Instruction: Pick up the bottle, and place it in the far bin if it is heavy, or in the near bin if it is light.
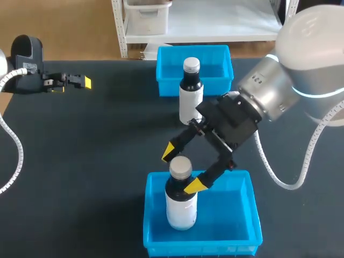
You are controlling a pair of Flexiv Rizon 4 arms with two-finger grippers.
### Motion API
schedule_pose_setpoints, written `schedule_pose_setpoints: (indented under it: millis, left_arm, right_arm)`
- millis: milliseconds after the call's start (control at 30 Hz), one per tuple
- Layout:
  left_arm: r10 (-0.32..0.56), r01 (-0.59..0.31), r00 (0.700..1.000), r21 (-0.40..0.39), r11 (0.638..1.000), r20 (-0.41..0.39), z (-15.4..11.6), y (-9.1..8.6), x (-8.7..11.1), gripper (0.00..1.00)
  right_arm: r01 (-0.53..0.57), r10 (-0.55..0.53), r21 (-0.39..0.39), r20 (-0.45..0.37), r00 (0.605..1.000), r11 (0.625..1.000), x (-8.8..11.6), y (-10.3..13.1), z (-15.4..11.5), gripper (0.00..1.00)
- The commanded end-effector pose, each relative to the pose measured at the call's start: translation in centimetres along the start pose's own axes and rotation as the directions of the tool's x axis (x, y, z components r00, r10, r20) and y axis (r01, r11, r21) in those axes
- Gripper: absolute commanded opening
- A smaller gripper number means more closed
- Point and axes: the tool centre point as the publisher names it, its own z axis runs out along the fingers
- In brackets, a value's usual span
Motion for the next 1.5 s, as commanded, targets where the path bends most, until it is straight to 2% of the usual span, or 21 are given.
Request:
schedule_pose_setpoints:
  millis: [33, 233, 400, 600, 867, 933, 1133, 1500]
  left_arm:
    - [0.000, 0.000, 1.000, 0.000, 1.000, 0.000, 0.0, 0.0, 0.0, 1.00]
    - [0.000, 0.000, 1.000, 0.000, 1.000, 0.000, 0.0, 0.0, 0.0, 1.00]
    - [0.000, 0.000, 1.000, 0.000, 1.000, 0.000, 0.0, 0.0, 0.0, 1.00]
    - [0.000, 0.000, 1.000, 0.000, 1.000, 0.000, 0.0, 0.0, 0.0, 1.00]
    - [0.000, 0.000, 1.000, 0.000, 1.000, 0.000, 0.0, 0.0, 0.0, 1.00]
    - [0.000, 0.000, 1.000, 0.000, 1.000, 0.000, 0.0, 0.0, 0.0, 1.00]
    - [0.000, 0.000, 1.000, 0.000, 1.000, 0.000, 0.0, 0.0, 0.0, 1.00]
    - [0.000, 0.000, 1.000, 0.000, 1.000, 0.000, 0.0, 0.0, 0.0, 1.00]
  right_arm:
    - [-0.012, 0.013, 0.011, -0.008, 1.000, 1.000, 0.7, -0.2, -1.3, 1.00]
    - [-0.053, 0.056, 0.060, -0.043, 0.998, 0.997, 3.0, -1.5, -5.3, 1.00]
    - [-0.103, 0.120, 0.176, -0.085, 0.989, 0.979, 5.0, -3.0, -9.5, 1.00]
    - [-0.186, 0.214, 0.321, -0.056, 0.975, 0.929, 7.7, -6.7, -15.1, 1.00]
    - [-0.278, 0.315, 0.461, -0.004, 0.949, 0.843, 11.0, -12.8, -20.2, 1.00]
    - [-0.282, 0.322, 0.482, 0.000, 0.947, 0.830, 11.3, -14.2, -21.1, 1.00]
    - [-0.267, 0.306, 0.505, 0.006, 0.952, 0.821, 11.7, -18.4, -22.5, 1.00]
    - [-0.236, 0.271, 0.523, 0.009, 0.962, 0.819, 11.5, -23.9, -21.8, 1.00]
